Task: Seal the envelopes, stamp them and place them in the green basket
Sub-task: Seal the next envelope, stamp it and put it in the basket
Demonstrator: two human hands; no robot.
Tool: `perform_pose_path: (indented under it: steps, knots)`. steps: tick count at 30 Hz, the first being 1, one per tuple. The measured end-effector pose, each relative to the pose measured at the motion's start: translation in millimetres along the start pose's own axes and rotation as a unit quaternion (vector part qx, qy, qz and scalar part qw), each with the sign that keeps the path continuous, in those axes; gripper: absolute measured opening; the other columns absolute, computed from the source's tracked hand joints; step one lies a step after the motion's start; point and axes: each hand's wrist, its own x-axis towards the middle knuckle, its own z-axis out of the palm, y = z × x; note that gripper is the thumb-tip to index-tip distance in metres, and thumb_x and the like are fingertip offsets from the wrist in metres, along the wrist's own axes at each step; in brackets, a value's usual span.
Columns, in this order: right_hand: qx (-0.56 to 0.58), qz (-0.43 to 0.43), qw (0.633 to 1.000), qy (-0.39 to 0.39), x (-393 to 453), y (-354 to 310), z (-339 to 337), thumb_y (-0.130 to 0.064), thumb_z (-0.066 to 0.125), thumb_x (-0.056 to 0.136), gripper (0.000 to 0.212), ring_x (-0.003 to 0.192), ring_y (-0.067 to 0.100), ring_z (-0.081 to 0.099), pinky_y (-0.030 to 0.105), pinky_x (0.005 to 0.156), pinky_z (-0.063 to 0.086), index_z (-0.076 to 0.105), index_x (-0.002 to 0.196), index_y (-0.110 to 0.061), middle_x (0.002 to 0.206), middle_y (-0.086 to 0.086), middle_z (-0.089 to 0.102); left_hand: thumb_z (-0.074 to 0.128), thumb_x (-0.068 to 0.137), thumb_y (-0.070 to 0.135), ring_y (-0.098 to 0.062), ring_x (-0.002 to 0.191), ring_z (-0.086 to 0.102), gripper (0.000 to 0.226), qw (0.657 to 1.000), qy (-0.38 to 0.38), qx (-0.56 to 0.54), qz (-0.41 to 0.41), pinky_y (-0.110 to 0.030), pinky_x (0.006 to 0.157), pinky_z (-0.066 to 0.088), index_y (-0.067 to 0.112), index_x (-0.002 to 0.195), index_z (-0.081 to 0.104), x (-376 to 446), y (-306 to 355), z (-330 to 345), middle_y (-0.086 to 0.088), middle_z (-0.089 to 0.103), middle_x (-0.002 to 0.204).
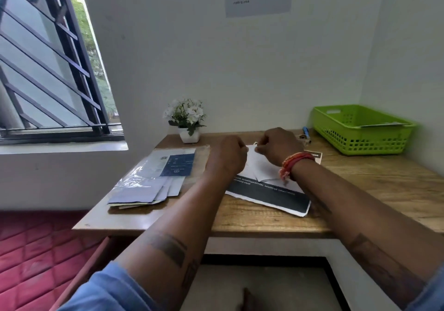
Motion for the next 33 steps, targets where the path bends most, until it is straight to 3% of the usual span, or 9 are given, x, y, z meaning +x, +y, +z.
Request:
perform_pose_path:
  steps: [6,10,15,17,19,22,25,29,33]
  knots:
    - [0.043,-0.127,0.990,-0.044,-51.7,-67.5,9.9,-0.031,0.071,0.087,0.012,0.079,0.015,0.067,0.026,0.069,0.044,0.078,0.085,-0.020,0.085,0.000,0.075,0.058,0.095,0.023,-0.014,0.075,0.062,0.016,0.999,0.037,0.014,-0.028,-0.029,0.062,0.046,0.021,0.091,0.074,-52.7,-23.8,-57.5,0.004,0.068,0.083]
    - [0.104,-0.189,0.973,-0.087,-81.2,-123.6,29.8,-0.031,0.069,0.089,0.011,0.074,0.010,0.064,0.024,0.061,0.041,0.075,0.088,-0.021,0.082,-0.005,0.072,0.058,0.090,0.025,-0.027,0.073,0.066,0.016,0.995,0.083,0.043,-0.045,-0.039,0.061,0.057,0.021,0.088,0.074,-88.3,-66.4,-101.6,-0.006,0.071,0.086]
    - [0.054,-0.265,0.951,-0.149,-102.2,-177.9,52.2,-0.036,0.070,0.090,0.032,0.102,0.014,0.064,0.022,0.083,0.047,0.071,0.116,-0.018,0.113,0.000,0.071,0.057,0.088,0.020,-0.027,0.101,0.068,0.025,0.990,0.074,0.096,-0.079,-0.036,0.083,0.054,0.025,0.104,0.076,-130.8,-113.8,-146.6,-0.004,0.075,0.106]
    - [-0.025,-0.284,0.943,-0.174,-107.0,-191.6,62.0,-0.044,0.066,0.090,0.046,0.121,0.018,0.055,0.028,0.100,0.044,0.064,0.129,-0.020,0.130,0.001,0.062,0.057,0.088,0.017,-0.027,0.107,0.066,0.028,0.987,0.067,0.097,-0.109,-0.036,0.090,0.052,0.026,0.108,0.075,-140.2,-130.4,-156.5,-0.004,0.074,0.111]
    - [-0.115,-0.306,0.932,-0.155,-112.4,-199.7,70.8,-0.049,0.060,0.092,0.047,0.127,0.024,0.049,0.037,0.104,0.044,0.063,0.129,-0.021,0.134,0.002,0.058,0.057,0.089,0.014,-0.026,0.111,0.064,0.030,0.986,0.059,0.092,-0.129,-0.033,0.092,0.049,0.025,0.112,0.073,-146.1,-142.8,-162.1,-0.004,0.073,0.114]
    - [-0.163,-0.333,0.922,-0.111,-119.2,-204.8,79.6,-0.038,0.054,0.095,0.032,0.114,0.027,0.056,0.039,0.091,0.050,0.070,0.108,-0.014,0.117,0.007,0.065,0.055,0.089,0.013,-0.026,0.112,0.064,0.033,0.985,0.057,0.085,-0.137,-0.031,0.092,0.047,0.024,0.115,0.071,-149.5,-153.6,-164.0,-0.004,0.073,0.115]
    - [-0.159,-0.340,0.926,-0.052,-121.8,-208.5,83.3,-0.026,0.057,0.093,0.023,0.101,0.027,0.062,0.038,0.080,0.052,0.071,0.099,-0.009,0.103,0.008,0.067,0.054,0.088,0.017,-0.025,0.112,0.062,0.032,0.985,0.070,0.064,-0.142,-0.031,0.094,0.046,0.025,0.114,0.070,-147.9,-161.0,-160.9,-0.002,0.071,0.116]
    - [-0.032,-0.280,0.958,-0.048,-115.7,-211.7,80.6,-0.029,0.066,0.089,0.015,0.094,0.023,0.063,0.036,0.079,0.053,0.070,0.092,-0.015,0.098,0.004,0.067,0.055,0.091,0.022,-0.026,0.105,0.060,0.025,0.981,0.155,0.028,-0.113,-0.032,0.091,0.043,0.021,0.112,0.068,-148.7,-160.1,-158.4,-0.006,0.065,0.112]
    - [0.131,-0.214,0.967,-0.051,-107.1,-216.9,66.5,-0.039,0.072,0.087,0.024,0.068,0.014,0.058,0.027,0.059,0.042,0.063,0.073,-0.021,0.072,-0.004,0.063,0.056,0.094,0.018,-0.028,0.105,0.059,0.023,0.949,0.298,-0.053,-0.090,-0.035,0.095,0.044,0.015,0.115,0.065,-149.9,-155.7,-160.8,-0.008,0.059,0.113]
